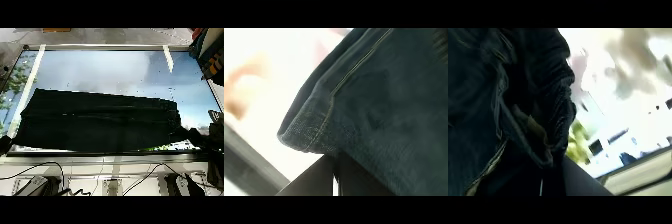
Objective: Fold the clothes and pants, and hang the long-sleeved shirts on hangers.
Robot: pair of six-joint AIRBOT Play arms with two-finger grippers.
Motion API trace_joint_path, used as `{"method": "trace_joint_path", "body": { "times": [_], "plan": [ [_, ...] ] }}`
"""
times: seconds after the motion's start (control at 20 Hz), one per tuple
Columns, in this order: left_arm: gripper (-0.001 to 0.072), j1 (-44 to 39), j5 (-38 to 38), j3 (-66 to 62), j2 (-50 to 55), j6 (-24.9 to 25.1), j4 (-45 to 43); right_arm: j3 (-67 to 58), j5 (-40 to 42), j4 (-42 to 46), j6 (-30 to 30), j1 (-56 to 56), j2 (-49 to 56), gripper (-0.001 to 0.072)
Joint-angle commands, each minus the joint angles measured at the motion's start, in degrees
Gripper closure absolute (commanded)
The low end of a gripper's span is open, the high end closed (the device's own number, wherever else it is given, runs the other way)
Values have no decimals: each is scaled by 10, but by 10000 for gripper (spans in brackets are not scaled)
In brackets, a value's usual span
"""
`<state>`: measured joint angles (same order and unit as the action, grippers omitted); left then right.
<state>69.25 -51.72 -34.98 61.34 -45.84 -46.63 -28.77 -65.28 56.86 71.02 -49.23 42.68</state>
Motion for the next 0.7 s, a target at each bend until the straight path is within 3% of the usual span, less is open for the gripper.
{"method": "trace_joint_path", "body": {
  "times": [0.0, 0.15, 0.4, 0.5, 0.65],
  "plan": [
    [681, 1, 10, -7, -45, 44, 121, -33, -13, 8, 50, 0, -86, 673],
    [682, 1, 11, -7, -74, 63, 193, -69, -47, 51, 77, 0, -125, 673],
    [683, -19, 51, -15, -88, 63, 214, -112, -86, 50, 94, 0, -135, 673],
    [684, -61, 110, -31, -88, 63, 214, -111, -56, 35, 112, 0, -132, 673],
    [685, -170, 240, -64, -75, 62, 214, -96, 52, 2, 166, 0, -131, 673]
  ]
}}
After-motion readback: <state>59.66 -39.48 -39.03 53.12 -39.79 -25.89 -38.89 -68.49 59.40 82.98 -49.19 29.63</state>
